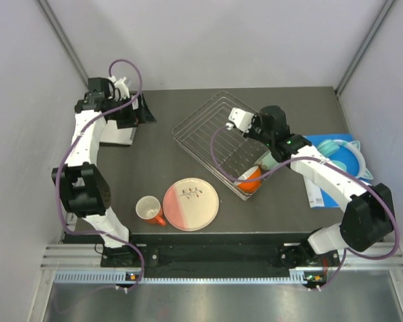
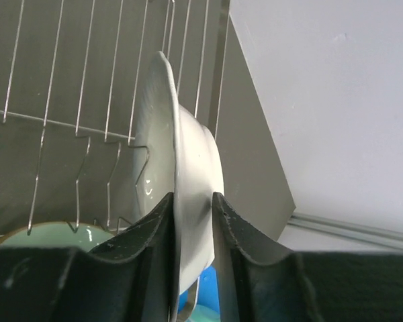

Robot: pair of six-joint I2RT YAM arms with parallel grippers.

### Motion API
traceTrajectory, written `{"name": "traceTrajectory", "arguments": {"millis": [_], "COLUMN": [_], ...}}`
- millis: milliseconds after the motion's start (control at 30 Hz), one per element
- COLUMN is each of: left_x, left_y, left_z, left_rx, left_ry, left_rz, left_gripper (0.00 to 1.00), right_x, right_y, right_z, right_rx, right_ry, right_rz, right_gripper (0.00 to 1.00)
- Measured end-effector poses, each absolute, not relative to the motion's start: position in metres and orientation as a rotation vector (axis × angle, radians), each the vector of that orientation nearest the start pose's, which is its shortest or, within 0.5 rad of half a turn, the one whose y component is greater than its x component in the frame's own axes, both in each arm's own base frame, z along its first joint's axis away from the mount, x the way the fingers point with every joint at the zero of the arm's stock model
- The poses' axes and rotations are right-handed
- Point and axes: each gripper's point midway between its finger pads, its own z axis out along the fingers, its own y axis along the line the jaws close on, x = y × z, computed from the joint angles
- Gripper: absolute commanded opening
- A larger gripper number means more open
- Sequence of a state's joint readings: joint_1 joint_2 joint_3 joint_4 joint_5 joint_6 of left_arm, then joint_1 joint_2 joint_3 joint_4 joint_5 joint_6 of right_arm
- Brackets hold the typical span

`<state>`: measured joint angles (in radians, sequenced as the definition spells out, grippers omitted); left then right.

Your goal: Load the mixed dishes into the dish rack

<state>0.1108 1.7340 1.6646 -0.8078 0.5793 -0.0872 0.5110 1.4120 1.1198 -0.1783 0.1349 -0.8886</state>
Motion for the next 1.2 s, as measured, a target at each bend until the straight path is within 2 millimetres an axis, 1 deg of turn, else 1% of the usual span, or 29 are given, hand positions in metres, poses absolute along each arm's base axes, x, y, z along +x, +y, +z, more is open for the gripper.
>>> {"name": "traceTrajectory", "arguments": {"millis": [33,100,133,233,267,333,400,433,533,567,700,767,800,900,967,1000,1100,1200], "left_x": [0.428,0.427,0.428,0.428,0.428,0.429,0.429,0.429,0.429,0.429,0.43,0.43,0.43,0.432,0.435,0.437,0.445,0.455], "left_y": [-0.052,-0.052,-0.052,-0.051,-0.051,-0.049,-0.048,-0.048,-0.047,-0.047,-0.046,-0.046,-0.046,-0.046,-0.048,-0.049,-0.059,-0.077], "left_z": [0.222,0.221,0.221,0.22,0.22,0.219,0.219,0.219,0.219,0.218,0.218,0.218,0.218,0.218,0.217,0.216,0.204,0.181], "left_rx": [0.019,0.018,0.018,0.018,0.018,0.017,0.018,0.018,0.019,0.019,0.015,0.015,0.014,0.014,0.022,0.028,0.055,0.092], "left_ry": [2.373,2.375,2.374,2.375,2.376,2.377,2.378,2.378,2.379,2.379,2.381,2.381,2.382,2.376,2.369,2.368,2.379,2.424], "left_rz": [-0.693,-0.693,-0.693,-0.686,-0.68,-0.669,-0.663,-0.661,-0.655,-0.653,-0.643,-0.641,-0.641,-0.641,-0.641,-0.637,-0.631,-0.643], "left_gripper": [0.99,0.99,0.99,0.99,0.99,0.99,0.99,0.99,0.99,0.99,0.99,0.99,0.99,0.99,0.99,0.99,0.99,0.99], "right_x": [0.406,0.403,0.403,0.404,0.405,0.405,0.401,0.398,0.389,0.385,0.361,0.351,0.347,0.339,0.334,0.332,0.328,0.322], "right_y": [0.161,0.157,0.155,0.15,0.149,0.146,0.145,0.145,0.144,0.144,0.143,0.142,0.142,0.141,0.141,0.143,0.145,0.146], "right_z": [0.226,0.222,0.222,0.225,0.226,0.227,0.226,0.224,0.219,0.218,0.227,0.236,0.245,0.259,0.263,0.264,0.267,0.277], "right_rx": [-1.258,-1.252,-1.248,-1.211,-1.196,-1.155,-1.128,-1.116,-1.08,-1.072,-1.036,-1.016,-0.996,-0.955,-0.944,-0.936,-0.914,-0.83], "right_ry": [1.642,1.681,1.698,1.759,1.78,1.822,1.858,1.879,1.93,1.941,1.957,1.944,1.93,1.905,1.903,1.903,1.903,1.901], "right_rz": [-0.383,-0.388,-0.392,-0.402,-0.407,-0.405,-0.395,-0.387,-0.35,-0.339,-0.268,-0.239,-0.221,-0.185,-0.161,-0.143,-0.103,-0.05], "right_gripper": [0.31,0.38,0.46,0.58,0.65,0.68,0.68,0.78,0.8,0.89,0.91,0.91,0.91,0.93,1.0,1.0,1.0,1.0]}}
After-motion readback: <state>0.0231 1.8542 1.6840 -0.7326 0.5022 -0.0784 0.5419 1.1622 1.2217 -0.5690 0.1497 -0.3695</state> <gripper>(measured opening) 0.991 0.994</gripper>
